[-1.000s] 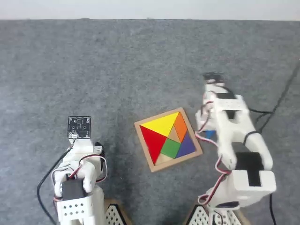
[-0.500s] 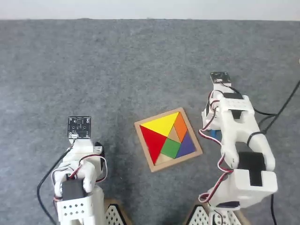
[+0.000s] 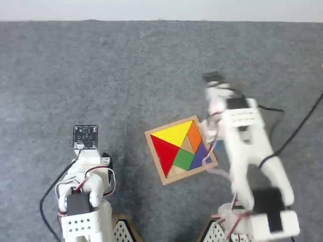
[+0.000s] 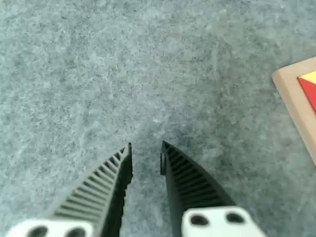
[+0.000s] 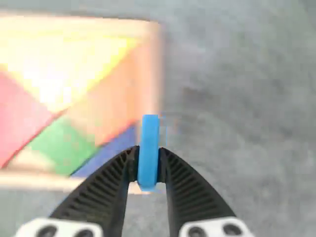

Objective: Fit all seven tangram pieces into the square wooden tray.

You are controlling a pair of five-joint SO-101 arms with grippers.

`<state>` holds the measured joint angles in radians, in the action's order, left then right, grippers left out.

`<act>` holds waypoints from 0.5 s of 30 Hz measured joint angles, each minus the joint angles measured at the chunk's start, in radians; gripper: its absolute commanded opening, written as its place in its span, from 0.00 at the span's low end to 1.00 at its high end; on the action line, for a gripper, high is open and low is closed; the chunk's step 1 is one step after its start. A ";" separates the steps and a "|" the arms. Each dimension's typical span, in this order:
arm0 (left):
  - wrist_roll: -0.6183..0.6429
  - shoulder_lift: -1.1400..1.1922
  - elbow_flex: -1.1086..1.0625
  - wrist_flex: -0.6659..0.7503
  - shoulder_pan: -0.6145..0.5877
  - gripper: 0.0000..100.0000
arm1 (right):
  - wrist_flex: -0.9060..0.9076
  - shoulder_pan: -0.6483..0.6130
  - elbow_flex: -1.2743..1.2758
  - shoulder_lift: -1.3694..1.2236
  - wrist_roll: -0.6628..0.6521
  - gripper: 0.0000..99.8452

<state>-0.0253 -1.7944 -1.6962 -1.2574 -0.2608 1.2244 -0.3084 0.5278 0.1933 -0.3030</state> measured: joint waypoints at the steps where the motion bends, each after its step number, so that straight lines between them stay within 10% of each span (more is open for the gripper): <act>1: 0.000 0.000 0.000 0.000 0.000 0.09 | 0.021 -0.064 0.000 0.018 -0.052 0.01; 15: 0.000 0.000 0.000 0.000 0.000 0.09 | 0.074 -0.566 0.158 0.035 -0.574 0.01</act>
<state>-0.0253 -1.7944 -1.6962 -1.2574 -0.2608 1.2981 -0.8746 0.6859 0.2286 -0.8769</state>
